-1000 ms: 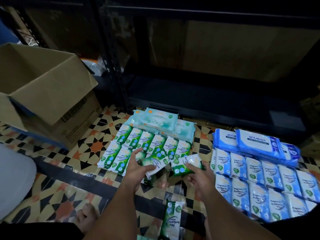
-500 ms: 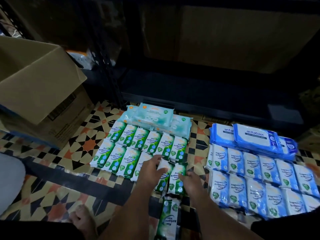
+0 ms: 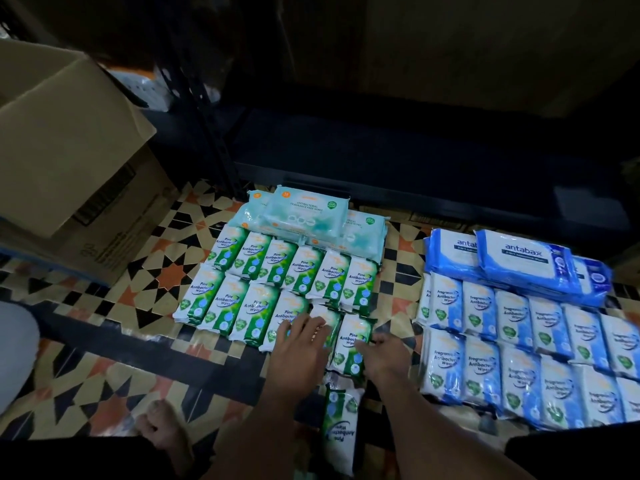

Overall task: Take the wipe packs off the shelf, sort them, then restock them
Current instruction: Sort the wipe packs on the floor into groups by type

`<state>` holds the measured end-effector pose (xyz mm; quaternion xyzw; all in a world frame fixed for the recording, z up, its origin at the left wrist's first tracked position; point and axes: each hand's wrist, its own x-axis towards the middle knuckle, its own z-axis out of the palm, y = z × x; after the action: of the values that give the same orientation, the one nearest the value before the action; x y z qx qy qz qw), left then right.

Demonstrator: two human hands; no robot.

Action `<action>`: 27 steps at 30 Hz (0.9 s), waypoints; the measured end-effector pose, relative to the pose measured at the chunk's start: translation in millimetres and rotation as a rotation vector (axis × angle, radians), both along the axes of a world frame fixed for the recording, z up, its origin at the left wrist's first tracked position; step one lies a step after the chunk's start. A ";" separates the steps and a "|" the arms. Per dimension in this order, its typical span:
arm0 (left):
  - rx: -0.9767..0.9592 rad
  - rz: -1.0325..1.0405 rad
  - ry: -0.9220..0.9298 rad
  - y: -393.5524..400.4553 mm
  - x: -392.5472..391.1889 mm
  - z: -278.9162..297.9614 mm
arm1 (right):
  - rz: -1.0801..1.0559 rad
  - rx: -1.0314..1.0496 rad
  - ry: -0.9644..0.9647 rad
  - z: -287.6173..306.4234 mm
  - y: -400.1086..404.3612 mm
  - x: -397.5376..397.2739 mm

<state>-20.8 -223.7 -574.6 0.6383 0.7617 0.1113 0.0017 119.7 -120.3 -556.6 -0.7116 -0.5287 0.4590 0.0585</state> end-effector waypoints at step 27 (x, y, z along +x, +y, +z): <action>-0.267 -0.039 -0.095 -16.7 -10.8 26.6 | 0.319 0.098 -0.031 19.2 -4.1 -0.9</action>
<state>-31.5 -240.4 -547.9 0.6410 0.7564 0.0390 0.1245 118.8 -124.4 -537.4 -0.6221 -0.6574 0.4251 0.0111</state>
